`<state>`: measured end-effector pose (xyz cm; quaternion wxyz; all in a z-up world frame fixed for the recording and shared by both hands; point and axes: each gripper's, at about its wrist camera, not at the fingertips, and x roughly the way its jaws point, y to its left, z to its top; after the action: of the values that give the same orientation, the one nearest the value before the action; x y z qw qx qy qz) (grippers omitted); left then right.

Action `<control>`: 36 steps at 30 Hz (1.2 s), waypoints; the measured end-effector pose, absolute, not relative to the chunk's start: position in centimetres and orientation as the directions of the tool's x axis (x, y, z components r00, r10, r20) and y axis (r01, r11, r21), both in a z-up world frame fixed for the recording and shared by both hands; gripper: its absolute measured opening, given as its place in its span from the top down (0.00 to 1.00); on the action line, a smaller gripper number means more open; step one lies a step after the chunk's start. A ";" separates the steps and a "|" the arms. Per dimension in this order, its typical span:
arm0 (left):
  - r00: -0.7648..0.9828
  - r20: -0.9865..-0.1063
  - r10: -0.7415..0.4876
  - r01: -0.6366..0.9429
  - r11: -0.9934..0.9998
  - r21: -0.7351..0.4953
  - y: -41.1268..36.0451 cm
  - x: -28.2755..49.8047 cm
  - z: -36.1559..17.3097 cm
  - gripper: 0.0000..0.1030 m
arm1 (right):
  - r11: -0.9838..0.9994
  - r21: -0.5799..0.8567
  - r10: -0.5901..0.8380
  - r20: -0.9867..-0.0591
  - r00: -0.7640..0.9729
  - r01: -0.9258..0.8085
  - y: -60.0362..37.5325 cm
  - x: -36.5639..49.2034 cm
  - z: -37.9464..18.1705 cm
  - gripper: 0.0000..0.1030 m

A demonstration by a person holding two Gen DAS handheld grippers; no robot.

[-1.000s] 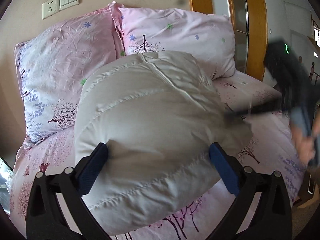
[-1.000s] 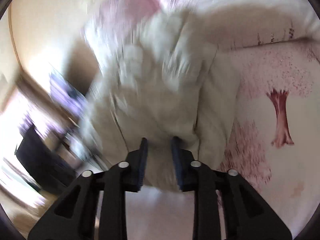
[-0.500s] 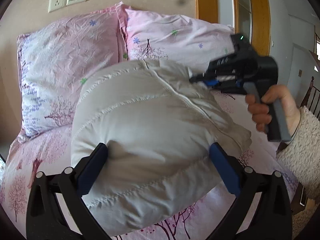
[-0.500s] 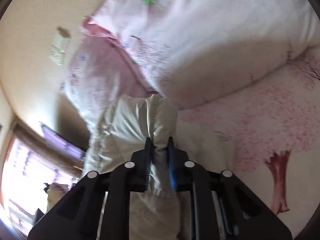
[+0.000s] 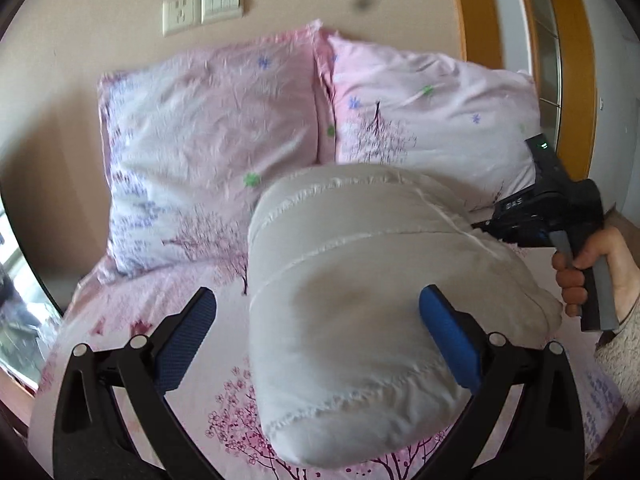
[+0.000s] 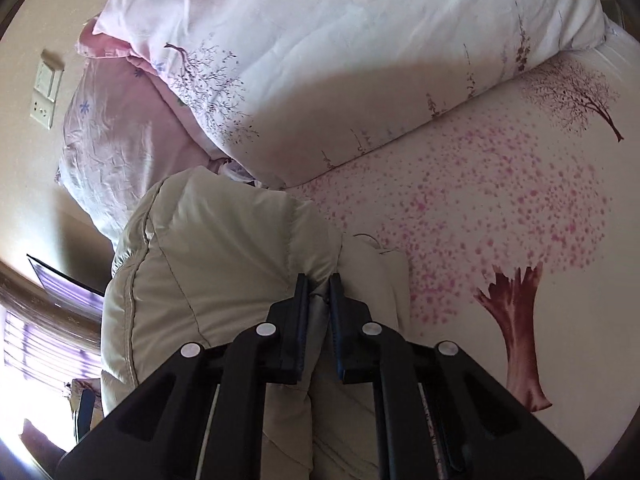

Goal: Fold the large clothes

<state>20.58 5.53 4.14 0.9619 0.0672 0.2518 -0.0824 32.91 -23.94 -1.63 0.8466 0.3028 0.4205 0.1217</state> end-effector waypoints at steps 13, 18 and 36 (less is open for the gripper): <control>0.830 -0.531 -0.172 0.220 0.975 0.029 5.4 21.2 2.6 0.02 | 0.881 0.423 0.410 -0.466 0.784 -0.210 -19.9 20.2 3.9 0.55; 0.828 -0.531 -0.180 0.216 0.976 0.005 5.7 21.0 2.3 0.02 | 0.922 0.331 0.371 -0.601 0.708 -0.201 -17.1 19.6 0.8 0.57; 0.860 -0.483 -0.168 0.116 0.984 -0.137 10.6 13.0 0.3 0.02 | 0.940 0.334 0.253 -0.535 0.806 -0.073 -18.4 17.1 -0.3 0.23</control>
<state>12.97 10.58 0.30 0.9629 -0.0518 0.2545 -0.0737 17.06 -18.39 -0.27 0.9384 0.1501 0.2987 0.0869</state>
